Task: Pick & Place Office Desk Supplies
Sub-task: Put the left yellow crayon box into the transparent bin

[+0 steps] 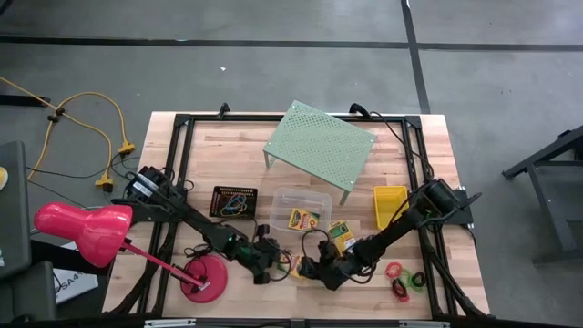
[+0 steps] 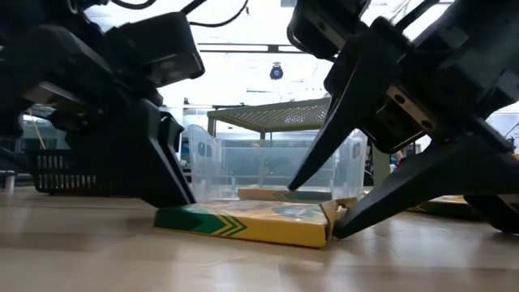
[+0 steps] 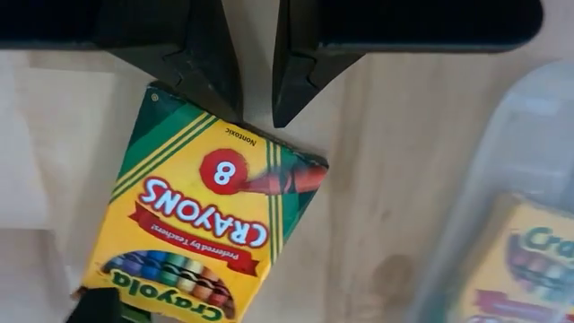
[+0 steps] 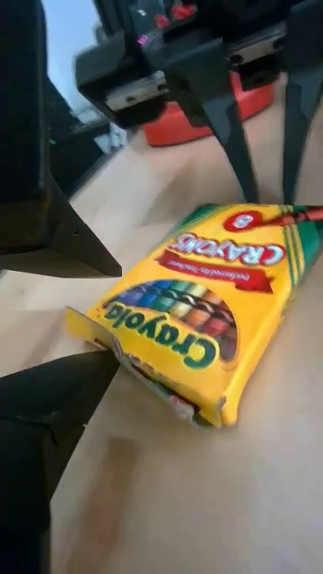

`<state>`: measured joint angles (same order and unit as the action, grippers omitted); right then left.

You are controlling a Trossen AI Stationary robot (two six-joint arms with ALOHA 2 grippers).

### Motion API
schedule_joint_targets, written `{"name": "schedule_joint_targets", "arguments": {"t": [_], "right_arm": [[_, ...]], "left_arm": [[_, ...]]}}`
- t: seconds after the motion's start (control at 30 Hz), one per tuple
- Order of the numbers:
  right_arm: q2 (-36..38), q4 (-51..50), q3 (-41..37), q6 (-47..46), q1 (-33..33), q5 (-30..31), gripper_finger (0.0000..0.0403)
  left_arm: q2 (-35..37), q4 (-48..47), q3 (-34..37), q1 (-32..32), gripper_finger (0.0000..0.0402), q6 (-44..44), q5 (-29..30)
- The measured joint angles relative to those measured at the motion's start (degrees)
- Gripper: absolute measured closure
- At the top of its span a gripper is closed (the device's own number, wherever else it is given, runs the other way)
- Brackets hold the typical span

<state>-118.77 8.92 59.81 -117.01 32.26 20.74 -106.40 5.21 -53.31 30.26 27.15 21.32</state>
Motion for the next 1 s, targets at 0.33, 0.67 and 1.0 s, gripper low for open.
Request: {"name": "schedule_joint_targets", "arguments": {"t": [0.33, 0.67, 1.0], "right_arm": [[0.1, -1.5, 0.0, -6.8, 2.3, 4.0, 0.0270], [0.1, -1.6, 0.0, -7.5, 2.4, 3.5, 0.0270], [0.1, -1.6, 0.0, -6.8, 2.8, 1.4, 0.0270]], "left_arm": [[0.3, -2.3, -0.2, -0.1, 0.0338, -0.2, -0.7], [0.2, -2.0, -0.1, 2.1, 0.0338, -0.2, -2.0], [0.2, -4.5, -0.3, 3.1, 0.0338, 2.0, -3.1]]}}
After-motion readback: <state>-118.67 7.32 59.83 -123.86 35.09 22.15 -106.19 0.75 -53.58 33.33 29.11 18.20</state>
